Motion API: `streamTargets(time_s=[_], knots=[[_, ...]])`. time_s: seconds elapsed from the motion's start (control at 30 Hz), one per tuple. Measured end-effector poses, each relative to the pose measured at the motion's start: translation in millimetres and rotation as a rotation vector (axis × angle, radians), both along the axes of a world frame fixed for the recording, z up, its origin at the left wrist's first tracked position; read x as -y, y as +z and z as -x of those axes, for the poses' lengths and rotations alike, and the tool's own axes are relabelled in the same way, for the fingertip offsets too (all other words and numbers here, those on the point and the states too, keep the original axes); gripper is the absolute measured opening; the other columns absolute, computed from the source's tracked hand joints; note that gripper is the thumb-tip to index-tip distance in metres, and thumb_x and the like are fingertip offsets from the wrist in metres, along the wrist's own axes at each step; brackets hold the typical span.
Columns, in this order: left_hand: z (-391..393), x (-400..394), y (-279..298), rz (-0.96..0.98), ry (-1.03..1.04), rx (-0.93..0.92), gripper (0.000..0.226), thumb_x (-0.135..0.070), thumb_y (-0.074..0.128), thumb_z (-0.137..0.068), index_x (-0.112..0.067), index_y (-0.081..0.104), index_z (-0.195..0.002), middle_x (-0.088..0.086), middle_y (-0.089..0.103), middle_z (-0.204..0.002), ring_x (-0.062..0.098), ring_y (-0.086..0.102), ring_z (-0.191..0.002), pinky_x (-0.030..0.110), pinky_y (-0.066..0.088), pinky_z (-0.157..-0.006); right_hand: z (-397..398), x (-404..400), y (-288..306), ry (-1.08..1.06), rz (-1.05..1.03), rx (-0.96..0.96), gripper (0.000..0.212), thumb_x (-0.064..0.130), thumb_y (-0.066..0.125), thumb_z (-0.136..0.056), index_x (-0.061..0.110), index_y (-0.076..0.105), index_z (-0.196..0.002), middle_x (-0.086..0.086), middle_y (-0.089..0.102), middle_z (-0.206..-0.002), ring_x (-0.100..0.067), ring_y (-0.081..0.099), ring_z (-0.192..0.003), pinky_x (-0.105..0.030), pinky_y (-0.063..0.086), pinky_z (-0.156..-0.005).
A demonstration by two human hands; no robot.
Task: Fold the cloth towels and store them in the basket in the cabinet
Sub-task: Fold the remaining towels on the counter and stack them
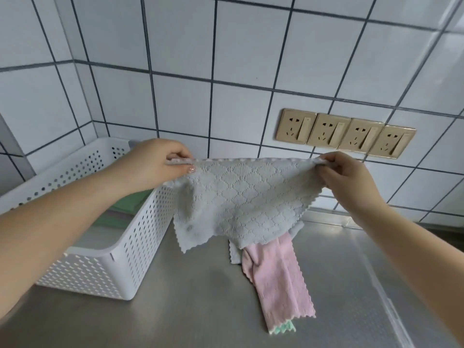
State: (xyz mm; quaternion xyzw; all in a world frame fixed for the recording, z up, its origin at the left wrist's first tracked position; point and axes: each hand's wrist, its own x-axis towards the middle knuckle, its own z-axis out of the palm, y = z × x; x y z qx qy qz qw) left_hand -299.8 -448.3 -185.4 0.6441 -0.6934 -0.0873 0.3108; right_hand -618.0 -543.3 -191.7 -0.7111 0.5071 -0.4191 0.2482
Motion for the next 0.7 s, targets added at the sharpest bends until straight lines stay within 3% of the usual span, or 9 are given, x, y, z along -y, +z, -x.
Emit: streamTargets(time_s=[0.1,0.23,0.4,0.5,0.7], knots=[[-4,-10,-15,-0.007,-0.006,-0.149,0.021,-0.018,0.068,-0.084,-0.038,0.062,-0.086,-0.025,0.067,-0.092,-0.013,0.057,-0.084,0.005,0.038,-0.071,4,0,-13,0.06,-0.03,0.1,0.016,0.016,0.053,-0.092,0.028,0.062,-0.086,0.007,0.06,-0.077,-0.01,0.053,-0.073,-0.028,0.045,-0.071],[2,-22,-31,0.125,0.079,-0.323,0.021,-0.018,0.067,-0.084,-0.039,0.063,-0.082,-0.03,0.066,-0.076,-0.02,0.056,-0.072,0.005,0.037,-0.066,5,-1,-24,0.106,-0.054,0.234,0.011,0.018,0.055,-0.093,0.024,0.062,-0.087,0.002,0.057,-0.081,-0.012,0.05,-0.078,-0.028,0.045,-0.072],[15,-51,-51,0.333,0.123,-0.292,0.013,-0.02,0.066,-0.085,-0.033,0.066,-0.088,-0.022,0.066,-0.076,-0.019,0.056,-0.067,-0.001,0.04,-0.057,7,-13,-49,0.183,-0.029,0.302,0.009,0.018,0.054,-0.094,0.02,0.061,-0.088,0.002,0.055,-0.08,-0.01,0.052,-0.076,-0.031,0.049,-0.083],[27,-74,-68,0.426,0.119,-0.193,0.016,-0.018,0.064,-0.086,-0.026,0.064,-0.1,-0.019,0.06,-0.081,-0.02,0.053,-0.06,-0.005,0.036,-0.056,12,-30,-60,0.211,0.032,0.393,0.015,0.015,0.054,-0.094,0.022,0.059,-0.082,0.003,0.057,-0.08,-0.008,0.057,-0.073,-0.03,0.054,-0.082],[49,-147,-118,0.443,0.086,-0.155,0.017,-0.01,0.06,-0.09,-0.021,0.062,-0.102,-0.015,0.058,-0.086,-0.022,0.051,-0.069,-0.002,0.038,-0.066,41,-121,-114,0.205,0.018,0.481,0.021,0.012,0.05,-0.095,0.022,0.058,-0.079,0.002,0.06,-0.078,-0.012,0.061,-0.074,-0.032,0.057,-0.08]])
